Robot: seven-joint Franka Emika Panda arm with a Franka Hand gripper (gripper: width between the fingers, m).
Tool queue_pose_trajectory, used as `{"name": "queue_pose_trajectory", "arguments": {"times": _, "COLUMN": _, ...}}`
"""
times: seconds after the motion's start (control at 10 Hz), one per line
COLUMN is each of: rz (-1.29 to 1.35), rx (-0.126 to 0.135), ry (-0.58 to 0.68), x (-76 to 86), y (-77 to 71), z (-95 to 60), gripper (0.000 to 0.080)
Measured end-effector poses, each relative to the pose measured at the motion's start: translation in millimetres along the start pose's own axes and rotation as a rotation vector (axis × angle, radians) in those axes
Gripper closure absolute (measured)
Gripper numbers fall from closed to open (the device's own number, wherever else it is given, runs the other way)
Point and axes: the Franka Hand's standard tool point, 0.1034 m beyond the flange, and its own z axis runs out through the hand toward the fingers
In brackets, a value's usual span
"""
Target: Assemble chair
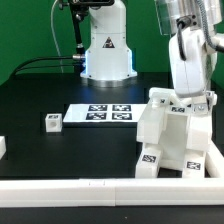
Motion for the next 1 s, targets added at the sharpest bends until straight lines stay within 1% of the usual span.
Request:
{"name": "queue_pose_trajectory", "arguments": {"times": 0.2, "rz": -0.010, "rx": -0.001, "ry": 0.001, "x": 0.0, "y": 0.4, "z": 0.4, "gripper": 0.0526}}
{"name": "queue_pose_trajectory", "arguments": {"times": 0.3, "rz": -0.015, "rx": -0.002, "ry": 0.001, "x": -0.2, "y": 0.6, "z": 0.6, "gripper": 0.0357}}
{"name": "queue_pose_trajectory", "arguments": {"times": 0.4, "rz": -0.022, "rx": -0.002, "ry": 0.001, "x": -0.3, "y": 0.8, "z": 0.7, "gripper": 0.0228}}
{"name": "queue_pose_trajectory", "arguments": {"times": 0.5, "rz": -0.027, "rx": -0.002, "ry": 0.001, "x": -0.5, "y": 1.0, "z": 0.9, "gripper": 0.0174}}
{"name": "queue_pose_trajectory", "arguments": {"times": 0.6, "rz": -0.037, "rx": -0.002, "ry": 0.001, "x": -0.1, "y": 0.8, "z": 0.9, "gripper": 0.0174}}
{"name": "queue_pose_trajectory", "arguments": {"times": 0.7, "rz": -0.092, "rx": -0.001, "ry": -0.002, "x": 4.9, "y": -2.6, "z": -1.1, "gripper": 0.0154}}
{"name": "queue_pose_trajectory", "arguments": {"times": 0.8, "rz": -0.120, "rx": 0.008, "ry": -0.010, "x": 10.1, "y": -8.7, "z": -6.6, "gripper": 0.0151}}
{"name": "queue_pose_trajectory", "arguments": {"times": 0.9, "rz": -0.177, "rx": 0.012, "ry": -0.019, "x": 15.8, "y": -15.3, "z": -17.5, "gripper": 0.0151}}
{"name": "queue_pose_trajectory", "arguments": {"times": 1.0, "rz": -0.225, "rx": 0.036, "ry": -0.034, "x": 22.0, "y": -26.1, "z": -31.5, "gripper": 0.0150}}
